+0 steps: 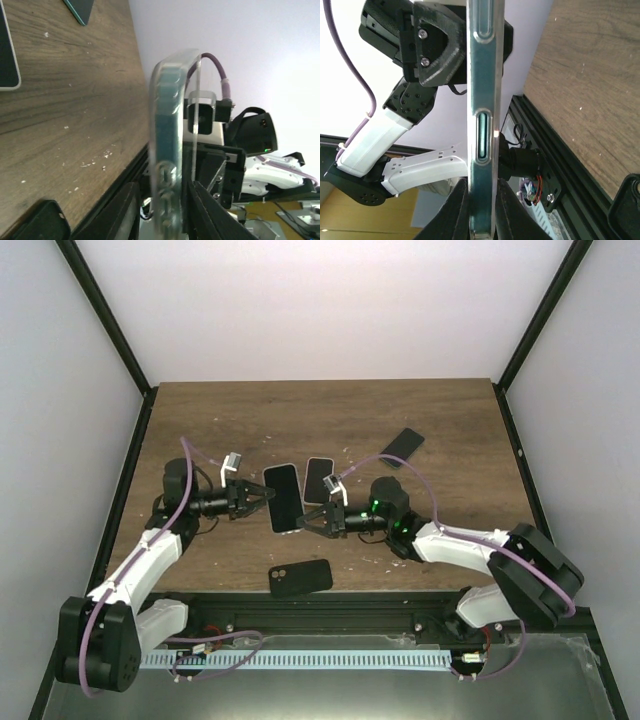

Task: Put the phone into the phone case

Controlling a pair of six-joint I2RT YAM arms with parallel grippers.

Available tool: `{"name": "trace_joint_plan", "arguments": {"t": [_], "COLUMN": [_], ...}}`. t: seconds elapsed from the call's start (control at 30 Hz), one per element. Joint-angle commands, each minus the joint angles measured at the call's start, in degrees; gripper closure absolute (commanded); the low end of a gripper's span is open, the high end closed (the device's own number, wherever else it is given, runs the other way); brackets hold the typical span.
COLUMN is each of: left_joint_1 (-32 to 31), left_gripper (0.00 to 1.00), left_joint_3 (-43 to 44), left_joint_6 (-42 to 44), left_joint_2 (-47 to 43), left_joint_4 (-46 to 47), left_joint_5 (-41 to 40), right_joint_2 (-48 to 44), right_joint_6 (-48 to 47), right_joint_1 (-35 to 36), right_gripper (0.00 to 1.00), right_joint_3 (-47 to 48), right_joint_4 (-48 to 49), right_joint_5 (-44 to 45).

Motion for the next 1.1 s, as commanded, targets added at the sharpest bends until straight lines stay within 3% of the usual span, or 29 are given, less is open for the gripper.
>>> {"name": "trace_joint_plan", "arguments": {"t": [0.0, 0.23, 0.27, 0.37, 0.67, 0.87, 1.07], "left_joint_1": [0.32, 0.33, 0.32, 0.32, 0.32, 0.38, 0.32], "left_gripper": [0.67, 0.44, 0.38, 0.02, 0.00, 0.00, 0.00], "left_joint_3": [0.33, 0.63, 1.19, 4.27, 16.62, 18.71, 17.86], "left_joint_6": [0.24, 2.40, 3.55, 8.66, 22.52, 26.11, 27.96], "left_joint_2": [-1.25, -3.30, -3.66, -5.29, -14.15, -19.87, -22.97], "left_joint_4": [-0.10, -4.83, -6.81, -14.87, -39.69, -44.96, -46.17], "left_joint_5": [-1.02, -1.91, -2.67, -6.27, -27.12, -37.11, -39.25], "right_joint_2": [-4.23, -8.51, -8.82, -8.83, 2.16, 13.24, 23.60], "right_joint_6": [-4.26, -10.85, -11.57, -13.21, -12.65, -10.01, -7.76], "right_joint_1": [0.16, -0.16, -0.23, -0.42, -0.46, -0.43, -0.40], "right_gripper": [0.99, 0.99, 0.99, 0.99, 0.99, 0.99, 0.99], "right_joint_3": [0.79, 2.18, 2.28, 2.79, 8.31, 15.04, 21.15], "right_joint_4": [-0.10, -10.65, -11.81, -14.21, -12.87, -11.53, -11.07], "right_joint_5": [4.62, 11.08, 11.73, 13.41, 15.44, 18.14, 21.06]}}
